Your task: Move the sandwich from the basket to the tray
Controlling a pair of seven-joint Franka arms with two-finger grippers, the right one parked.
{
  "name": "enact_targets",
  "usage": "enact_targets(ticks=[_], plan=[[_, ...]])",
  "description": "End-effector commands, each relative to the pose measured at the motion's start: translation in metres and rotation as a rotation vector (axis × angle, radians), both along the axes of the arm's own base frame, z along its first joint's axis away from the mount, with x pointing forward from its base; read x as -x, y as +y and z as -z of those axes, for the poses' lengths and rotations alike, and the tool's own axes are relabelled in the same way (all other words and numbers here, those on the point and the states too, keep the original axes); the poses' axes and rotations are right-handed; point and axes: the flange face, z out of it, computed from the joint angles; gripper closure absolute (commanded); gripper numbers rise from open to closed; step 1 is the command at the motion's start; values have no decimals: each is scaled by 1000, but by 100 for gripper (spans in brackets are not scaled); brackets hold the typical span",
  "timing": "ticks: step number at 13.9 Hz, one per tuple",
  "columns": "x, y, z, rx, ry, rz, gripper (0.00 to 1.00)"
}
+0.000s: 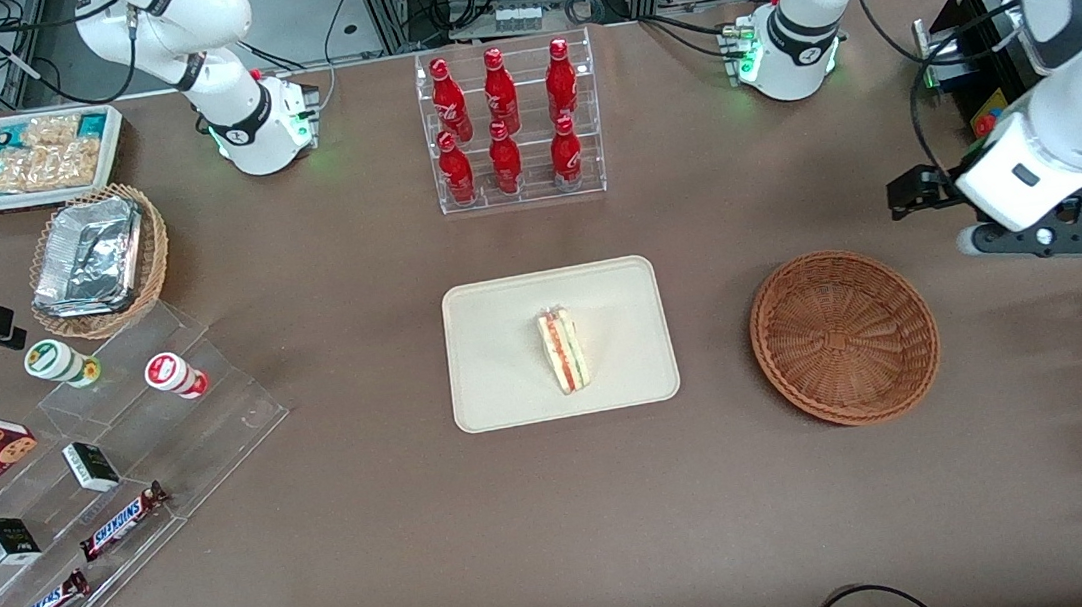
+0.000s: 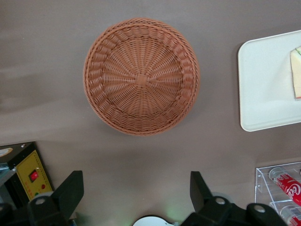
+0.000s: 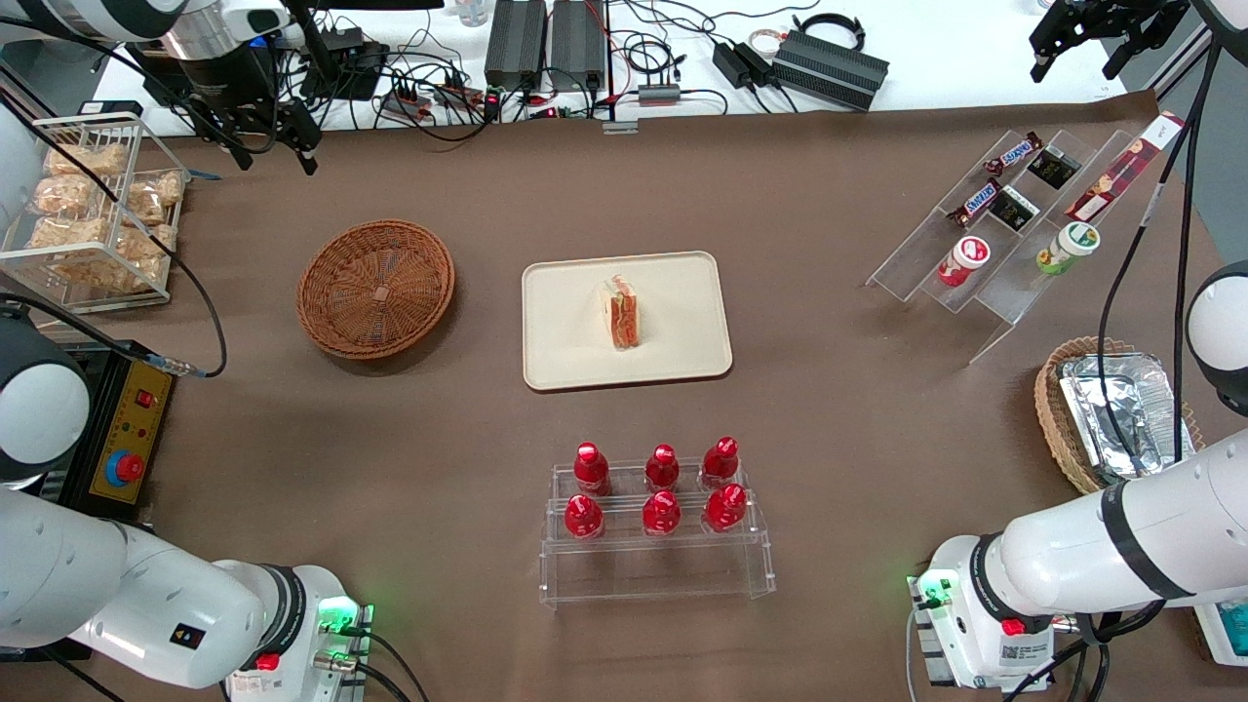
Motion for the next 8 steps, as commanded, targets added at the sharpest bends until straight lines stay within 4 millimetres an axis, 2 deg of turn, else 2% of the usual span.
enact_targets(ticks=[1, 6, 8], plan=[[13, 18, -21, 10, 4, 15, 0], [46, 41, -56, -43, 27, 3, 0], [51, 45, -61, -64, 37, -1, 0]])
